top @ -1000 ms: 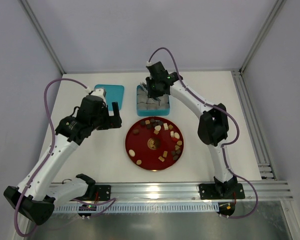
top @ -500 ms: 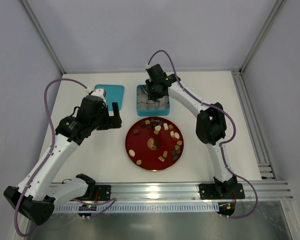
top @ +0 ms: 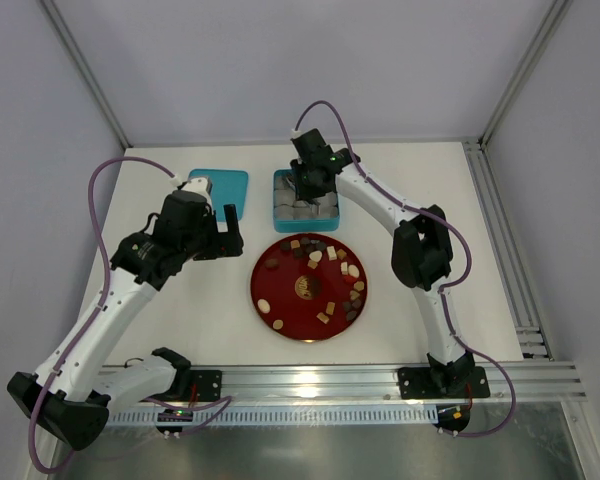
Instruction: Pack the chocolate
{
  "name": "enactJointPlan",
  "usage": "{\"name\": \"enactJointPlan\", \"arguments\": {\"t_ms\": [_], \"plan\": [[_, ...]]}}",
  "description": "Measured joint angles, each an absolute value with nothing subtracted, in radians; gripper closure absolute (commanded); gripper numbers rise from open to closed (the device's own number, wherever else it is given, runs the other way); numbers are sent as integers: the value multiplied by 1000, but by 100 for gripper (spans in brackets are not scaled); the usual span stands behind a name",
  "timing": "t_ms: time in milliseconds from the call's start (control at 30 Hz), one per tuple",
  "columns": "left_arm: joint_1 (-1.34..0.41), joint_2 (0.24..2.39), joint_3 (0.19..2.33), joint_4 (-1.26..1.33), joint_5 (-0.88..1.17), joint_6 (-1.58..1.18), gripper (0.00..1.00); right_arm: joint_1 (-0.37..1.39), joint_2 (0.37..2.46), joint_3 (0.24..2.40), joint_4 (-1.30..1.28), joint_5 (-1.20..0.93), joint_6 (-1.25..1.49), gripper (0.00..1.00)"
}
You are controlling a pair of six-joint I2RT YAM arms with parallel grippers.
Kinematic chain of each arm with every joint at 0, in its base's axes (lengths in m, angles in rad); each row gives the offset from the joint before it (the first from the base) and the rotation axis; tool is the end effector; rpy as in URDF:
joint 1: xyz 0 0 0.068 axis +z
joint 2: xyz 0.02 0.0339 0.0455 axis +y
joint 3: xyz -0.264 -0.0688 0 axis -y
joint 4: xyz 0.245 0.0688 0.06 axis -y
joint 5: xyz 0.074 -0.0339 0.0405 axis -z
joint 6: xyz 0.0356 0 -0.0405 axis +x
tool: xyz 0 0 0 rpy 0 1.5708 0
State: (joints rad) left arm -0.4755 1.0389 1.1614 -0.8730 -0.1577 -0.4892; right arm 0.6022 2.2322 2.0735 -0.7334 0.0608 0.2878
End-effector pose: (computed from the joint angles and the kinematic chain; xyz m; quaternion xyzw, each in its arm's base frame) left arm 0.1819 -0.0874 0.3561 -0.0377 0.9140 -0.1204 0.3857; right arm 0.4152 0.2828 0.2571 -0.1376 0.9325 0.1174 0.3127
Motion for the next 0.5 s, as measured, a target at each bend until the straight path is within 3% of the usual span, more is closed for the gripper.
{"name": "enactJointPlan", "arguments": {"t_ms": [500], "plan": [[-476, 1039, 1161, -873, -158, -489, 0, 602, 2232, 2074, -733, 62, 288, 61]]}}
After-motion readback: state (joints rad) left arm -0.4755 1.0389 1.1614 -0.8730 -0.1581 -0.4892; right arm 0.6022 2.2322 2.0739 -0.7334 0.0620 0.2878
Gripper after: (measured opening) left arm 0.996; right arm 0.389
